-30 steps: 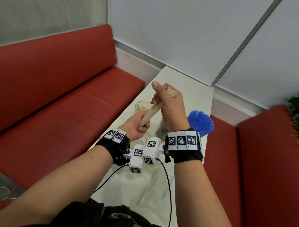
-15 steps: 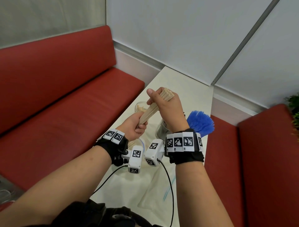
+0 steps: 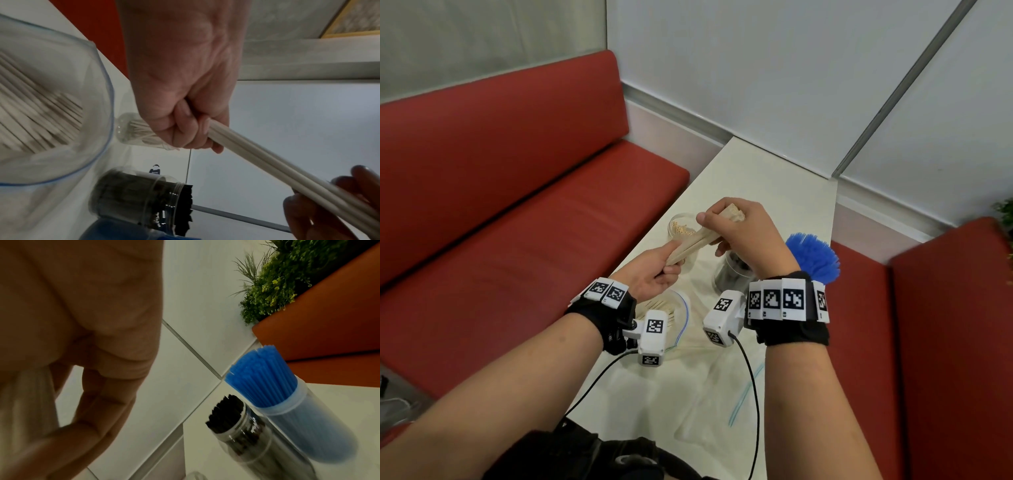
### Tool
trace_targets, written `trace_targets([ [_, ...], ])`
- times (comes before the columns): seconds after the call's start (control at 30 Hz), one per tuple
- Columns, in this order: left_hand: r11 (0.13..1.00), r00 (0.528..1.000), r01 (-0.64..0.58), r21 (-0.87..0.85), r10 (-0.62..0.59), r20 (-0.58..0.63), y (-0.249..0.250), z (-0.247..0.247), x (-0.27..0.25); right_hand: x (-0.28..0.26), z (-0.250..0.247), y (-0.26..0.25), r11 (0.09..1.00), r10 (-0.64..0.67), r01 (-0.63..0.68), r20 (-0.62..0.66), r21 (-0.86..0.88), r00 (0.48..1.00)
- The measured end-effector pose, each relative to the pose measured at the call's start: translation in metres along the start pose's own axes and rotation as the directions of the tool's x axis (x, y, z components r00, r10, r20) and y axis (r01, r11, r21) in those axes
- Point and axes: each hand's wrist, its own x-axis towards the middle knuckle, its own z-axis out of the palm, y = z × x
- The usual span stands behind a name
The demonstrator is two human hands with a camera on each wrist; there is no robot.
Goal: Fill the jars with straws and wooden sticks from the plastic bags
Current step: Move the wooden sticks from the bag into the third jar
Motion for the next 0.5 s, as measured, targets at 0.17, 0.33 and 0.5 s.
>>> trace_targets([
  [0.17, 0.994, 0.989, 0.09, 0.054, -0.082, -0.122, -0.014, -0.016, 0.005, 0.007, 0.01, 0.02, 0.993, 0.116, -0.117, 0.032, 0.034, 0.993],
  [0.33, 0.989, 0.966, 0.066, 0.131, -0.031, -0.257, 0.002, -0.02, 0.005, 0.035, -0.002, 0.012, 0.999, 0.021, -0.018, -0.05, 0.043, 0.999],
  [0.5, 0.855, 0.964, 0.115, 0.506, 0.026, -0.264, 0.013, -0.027, -0.004, 0.083, -0.007, 0.009, 0.996, -0.071, 0.082, -0.303, 0.022, 0.95],
])
